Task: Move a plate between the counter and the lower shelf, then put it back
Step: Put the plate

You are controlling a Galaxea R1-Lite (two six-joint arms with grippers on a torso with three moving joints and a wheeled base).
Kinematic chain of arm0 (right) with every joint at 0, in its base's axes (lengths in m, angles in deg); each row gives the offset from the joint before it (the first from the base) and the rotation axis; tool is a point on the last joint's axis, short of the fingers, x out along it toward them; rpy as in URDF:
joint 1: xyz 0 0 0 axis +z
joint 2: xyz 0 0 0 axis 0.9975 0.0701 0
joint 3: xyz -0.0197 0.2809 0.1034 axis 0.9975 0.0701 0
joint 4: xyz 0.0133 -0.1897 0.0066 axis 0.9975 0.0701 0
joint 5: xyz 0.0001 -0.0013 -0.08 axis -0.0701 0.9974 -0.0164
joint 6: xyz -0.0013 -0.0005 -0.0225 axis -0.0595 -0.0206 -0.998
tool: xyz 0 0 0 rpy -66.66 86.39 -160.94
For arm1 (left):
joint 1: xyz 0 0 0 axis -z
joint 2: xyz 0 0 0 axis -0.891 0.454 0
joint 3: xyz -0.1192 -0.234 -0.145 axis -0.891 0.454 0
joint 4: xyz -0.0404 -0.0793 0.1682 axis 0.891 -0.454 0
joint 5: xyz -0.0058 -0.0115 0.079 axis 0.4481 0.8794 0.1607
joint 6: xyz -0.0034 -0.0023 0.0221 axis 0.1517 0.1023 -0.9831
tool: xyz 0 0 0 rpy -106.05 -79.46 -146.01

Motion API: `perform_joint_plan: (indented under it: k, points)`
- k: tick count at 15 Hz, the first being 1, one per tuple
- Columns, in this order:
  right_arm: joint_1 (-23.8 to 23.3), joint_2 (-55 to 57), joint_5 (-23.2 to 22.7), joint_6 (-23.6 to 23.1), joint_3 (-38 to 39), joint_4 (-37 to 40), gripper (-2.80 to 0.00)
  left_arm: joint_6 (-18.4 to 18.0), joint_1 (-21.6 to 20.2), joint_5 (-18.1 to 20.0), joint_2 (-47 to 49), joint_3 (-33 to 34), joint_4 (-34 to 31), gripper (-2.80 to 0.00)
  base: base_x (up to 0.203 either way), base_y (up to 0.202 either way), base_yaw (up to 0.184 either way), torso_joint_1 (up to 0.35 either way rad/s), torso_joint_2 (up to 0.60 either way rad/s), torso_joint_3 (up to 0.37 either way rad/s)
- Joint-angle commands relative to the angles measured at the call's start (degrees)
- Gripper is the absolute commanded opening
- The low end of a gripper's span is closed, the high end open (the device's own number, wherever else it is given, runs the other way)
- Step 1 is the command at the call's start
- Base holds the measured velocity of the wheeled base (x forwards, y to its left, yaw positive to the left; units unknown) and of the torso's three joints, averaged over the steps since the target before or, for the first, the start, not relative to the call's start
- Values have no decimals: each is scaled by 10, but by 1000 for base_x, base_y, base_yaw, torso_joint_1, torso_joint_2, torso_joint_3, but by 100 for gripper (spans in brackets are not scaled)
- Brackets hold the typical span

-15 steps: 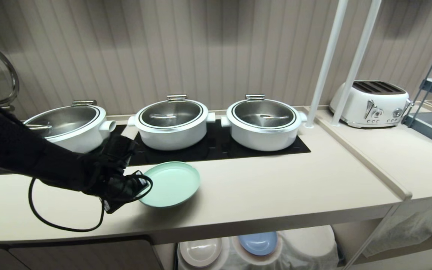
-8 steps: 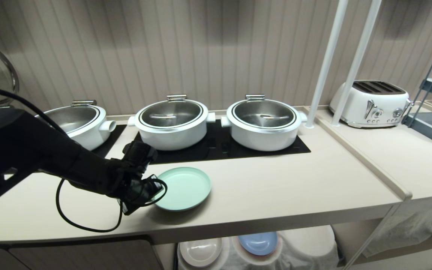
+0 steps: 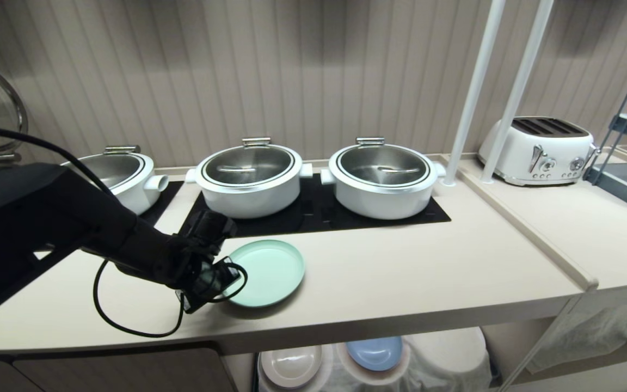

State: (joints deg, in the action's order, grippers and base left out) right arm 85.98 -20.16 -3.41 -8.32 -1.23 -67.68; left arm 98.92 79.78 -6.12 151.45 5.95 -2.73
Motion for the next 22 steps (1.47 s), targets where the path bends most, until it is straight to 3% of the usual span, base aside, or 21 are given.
perform_joint_plan:
  k: [1,13,14,22]
  points:
    - [0,0,0,0,0,0,-280,3,1,-2,4,-4,-1,-280,0,0,0,0,0,0]
    - [0,0,0,0,0,0,-280,3,7,-2,0,-17,-1,-280,0,0,0,0,0,0]
    - [0,0,0,0,0,0,-280,3,7,-1,-3,-18,-1,0,0,0,0,0,0,0]
    - [0,0,0,0,0,0,-280,20,11,-14,-19,-16,-1,0,0,0,0,0,0,0]
